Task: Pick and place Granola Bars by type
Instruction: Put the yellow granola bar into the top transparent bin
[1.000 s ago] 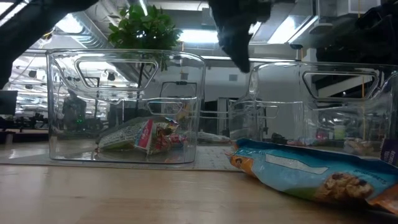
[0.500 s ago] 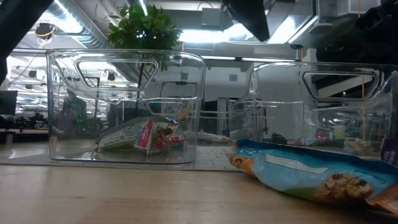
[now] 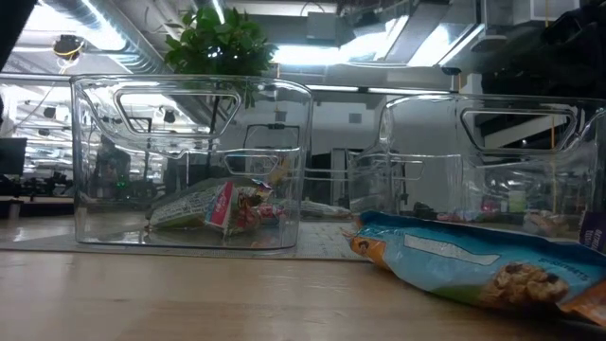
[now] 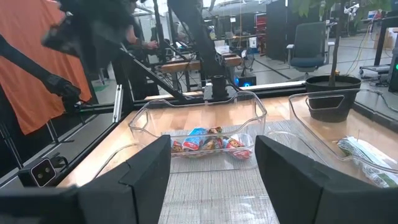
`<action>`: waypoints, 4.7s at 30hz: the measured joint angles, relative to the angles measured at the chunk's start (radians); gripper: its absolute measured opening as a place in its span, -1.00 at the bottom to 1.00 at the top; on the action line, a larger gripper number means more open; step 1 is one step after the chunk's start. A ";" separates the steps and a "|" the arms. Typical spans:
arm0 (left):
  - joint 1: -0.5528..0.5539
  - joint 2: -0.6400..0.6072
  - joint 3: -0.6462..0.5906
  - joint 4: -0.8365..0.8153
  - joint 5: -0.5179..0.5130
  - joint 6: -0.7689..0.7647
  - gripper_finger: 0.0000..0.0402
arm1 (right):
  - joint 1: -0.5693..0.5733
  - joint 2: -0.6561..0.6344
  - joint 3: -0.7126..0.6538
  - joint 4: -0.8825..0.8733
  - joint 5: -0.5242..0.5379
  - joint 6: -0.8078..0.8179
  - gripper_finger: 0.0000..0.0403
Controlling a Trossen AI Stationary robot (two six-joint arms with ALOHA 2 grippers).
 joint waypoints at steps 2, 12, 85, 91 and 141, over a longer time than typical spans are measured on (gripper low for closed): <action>-0.028 -0.022 0.000 0.014 -0.003 0.001 -0.46 | 0.000 0.000 0.000 0.000 0.000 0.000 0.17; -0.146 -0.099 0.001 0.016 0.012 0.055 -0.37 | 0.000 0.000 0.000 0.000 0.000 0.000 0.17; -0.058 0.345 -0.020 0.163 0.334 0.296 0.00 | 0.000 0.000 0.000 0.000 0.000 0.000 0.17; -0.052 0.348 -0.055 0.173 0.365 0.270 -0.01 | 0.000 0.000 0.000 0.000 0.000 -0.001 0.17; -0.050 0.044 -0.048 0.270 0.400 -0.047 -0.96 | 0.000 0.000 0.000 0.000 0.000 0.000 0.17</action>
